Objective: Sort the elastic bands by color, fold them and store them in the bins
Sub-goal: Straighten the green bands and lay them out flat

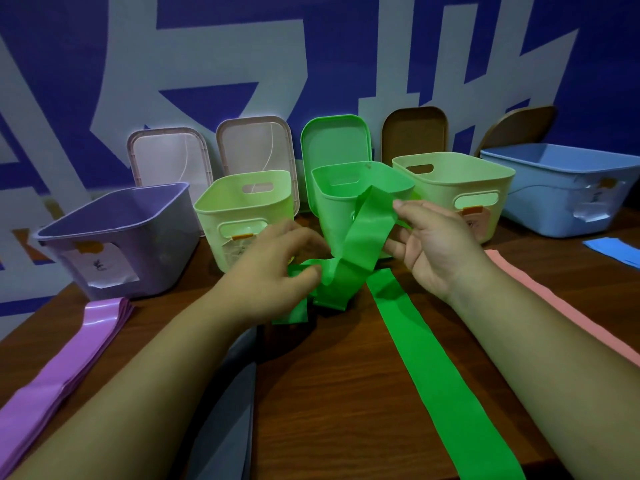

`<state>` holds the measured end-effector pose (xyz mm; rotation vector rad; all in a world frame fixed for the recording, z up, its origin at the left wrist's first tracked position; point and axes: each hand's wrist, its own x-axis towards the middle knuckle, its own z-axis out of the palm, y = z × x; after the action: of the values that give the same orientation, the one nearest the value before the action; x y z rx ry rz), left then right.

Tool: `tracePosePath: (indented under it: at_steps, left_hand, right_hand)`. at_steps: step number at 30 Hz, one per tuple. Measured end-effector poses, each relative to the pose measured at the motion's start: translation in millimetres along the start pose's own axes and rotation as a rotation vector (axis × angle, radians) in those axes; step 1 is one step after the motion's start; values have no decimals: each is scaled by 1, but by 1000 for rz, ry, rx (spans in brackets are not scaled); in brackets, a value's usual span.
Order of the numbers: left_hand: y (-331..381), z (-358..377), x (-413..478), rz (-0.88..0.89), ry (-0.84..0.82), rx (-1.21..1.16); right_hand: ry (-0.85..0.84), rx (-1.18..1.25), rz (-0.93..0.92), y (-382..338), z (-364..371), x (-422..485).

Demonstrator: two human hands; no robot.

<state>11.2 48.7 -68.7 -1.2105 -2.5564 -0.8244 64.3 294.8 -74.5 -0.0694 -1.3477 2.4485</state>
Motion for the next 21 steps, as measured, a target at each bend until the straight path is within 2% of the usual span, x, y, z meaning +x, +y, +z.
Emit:
tracePosePath:
  at_steps: [2,6,10,21]
  left_hand:
    - [2,7,0,107,-9,-20]
    - [8,17,4,194,-11,-103]
    - [5,18,7,316,64,25]
    - [2,11,5,324,119,-17]
  right_hand:
    - [-27,-2,16,1,2,-1]
    - [-54,-37,31,5,5,-4]
    - [-86,-41,52,5,6,-7]
    - [-80,-46,108,9,1,0]
